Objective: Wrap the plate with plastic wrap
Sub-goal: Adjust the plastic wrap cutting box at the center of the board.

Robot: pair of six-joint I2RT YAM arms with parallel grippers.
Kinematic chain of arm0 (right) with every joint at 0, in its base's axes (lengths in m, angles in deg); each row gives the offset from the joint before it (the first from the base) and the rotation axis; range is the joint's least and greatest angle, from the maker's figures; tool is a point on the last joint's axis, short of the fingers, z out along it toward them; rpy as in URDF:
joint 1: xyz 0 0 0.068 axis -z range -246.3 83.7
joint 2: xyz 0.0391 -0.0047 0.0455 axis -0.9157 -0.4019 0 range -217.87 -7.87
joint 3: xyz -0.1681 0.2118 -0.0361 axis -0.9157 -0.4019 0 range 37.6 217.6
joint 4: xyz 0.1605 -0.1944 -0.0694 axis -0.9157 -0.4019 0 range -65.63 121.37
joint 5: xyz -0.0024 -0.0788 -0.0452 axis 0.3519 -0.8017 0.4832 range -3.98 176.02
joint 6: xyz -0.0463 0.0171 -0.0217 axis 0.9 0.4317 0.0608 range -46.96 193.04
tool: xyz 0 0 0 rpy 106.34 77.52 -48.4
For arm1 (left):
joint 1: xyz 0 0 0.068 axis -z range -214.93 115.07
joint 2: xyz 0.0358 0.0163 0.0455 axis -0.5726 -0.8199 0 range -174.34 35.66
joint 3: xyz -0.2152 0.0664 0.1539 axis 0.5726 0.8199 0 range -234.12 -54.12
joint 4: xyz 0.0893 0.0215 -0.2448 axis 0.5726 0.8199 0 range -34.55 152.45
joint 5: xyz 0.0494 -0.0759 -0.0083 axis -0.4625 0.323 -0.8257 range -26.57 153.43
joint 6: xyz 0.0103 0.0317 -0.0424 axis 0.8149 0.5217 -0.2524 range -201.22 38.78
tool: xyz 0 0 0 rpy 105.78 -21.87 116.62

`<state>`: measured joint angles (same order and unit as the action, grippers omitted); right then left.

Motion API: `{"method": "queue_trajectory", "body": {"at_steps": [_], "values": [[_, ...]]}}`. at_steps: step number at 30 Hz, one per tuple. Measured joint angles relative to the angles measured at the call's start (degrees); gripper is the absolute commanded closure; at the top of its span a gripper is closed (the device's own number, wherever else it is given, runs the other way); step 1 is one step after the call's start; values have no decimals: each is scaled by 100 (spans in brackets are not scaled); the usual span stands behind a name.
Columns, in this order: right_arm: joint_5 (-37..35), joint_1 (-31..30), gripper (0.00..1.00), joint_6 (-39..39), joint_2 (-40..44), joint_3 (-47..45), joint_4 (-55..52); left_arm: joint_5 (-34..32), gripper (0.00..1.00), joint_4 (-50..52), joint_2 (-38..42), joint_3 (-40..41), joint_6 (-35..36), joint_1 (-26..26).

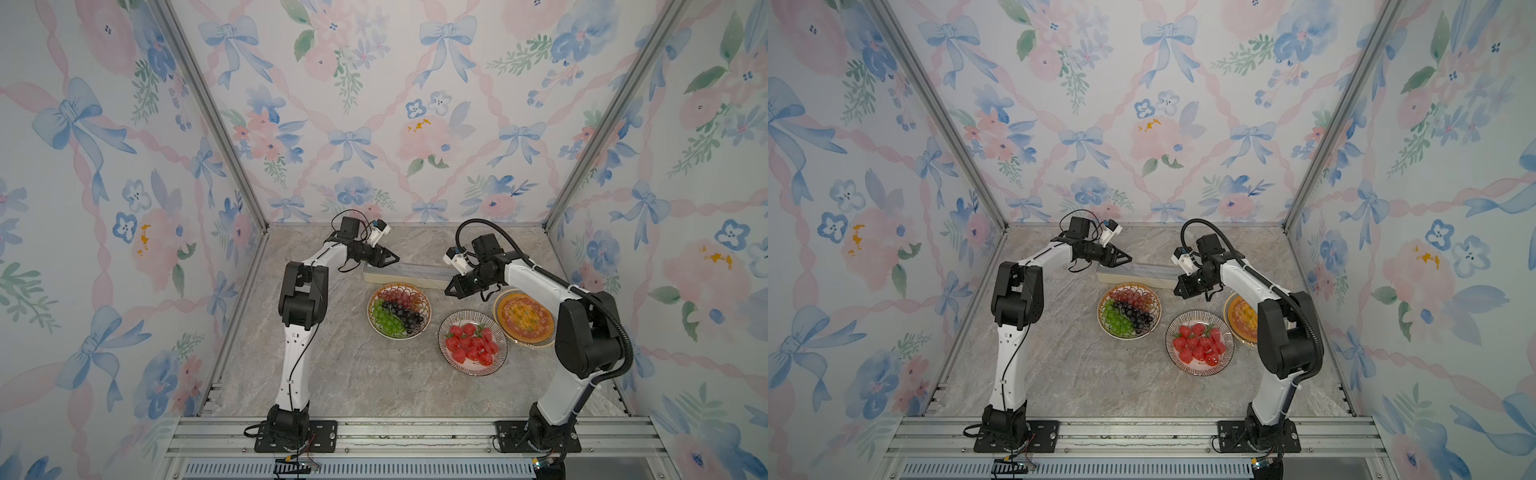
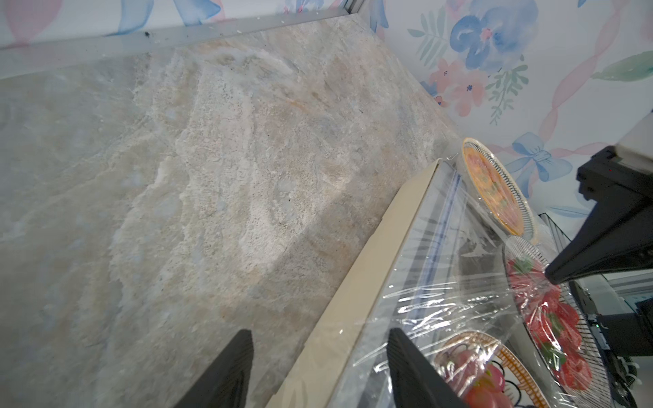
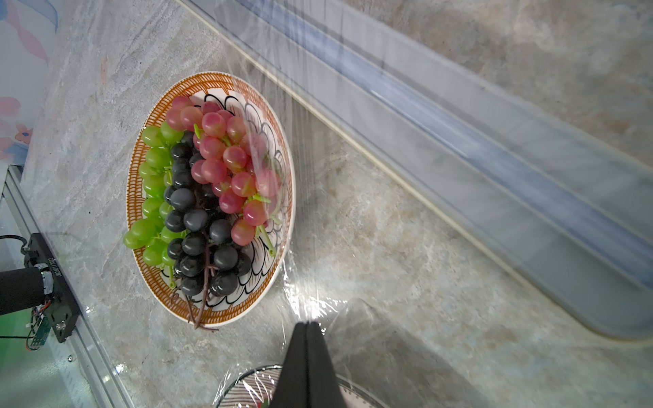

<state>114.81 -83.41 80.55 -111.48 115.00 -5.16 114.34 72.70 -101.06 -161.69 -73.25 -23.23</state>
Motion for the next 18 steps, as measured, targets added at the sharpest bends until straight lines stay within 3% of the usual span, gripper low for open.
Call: {"method": "queue_trajectory", "body": {"at_steps": [8,14,18], "values": [[-111,0,100,70,0,101,-103,-518,35,365,293,96,442,-153],[-186,0,100,109,0,155,-146,-861,34,372,1137,214,896,-350],[-229,2,100,136,0,236,-221,-1311,29,358,1716,570,1598,-275]]}}
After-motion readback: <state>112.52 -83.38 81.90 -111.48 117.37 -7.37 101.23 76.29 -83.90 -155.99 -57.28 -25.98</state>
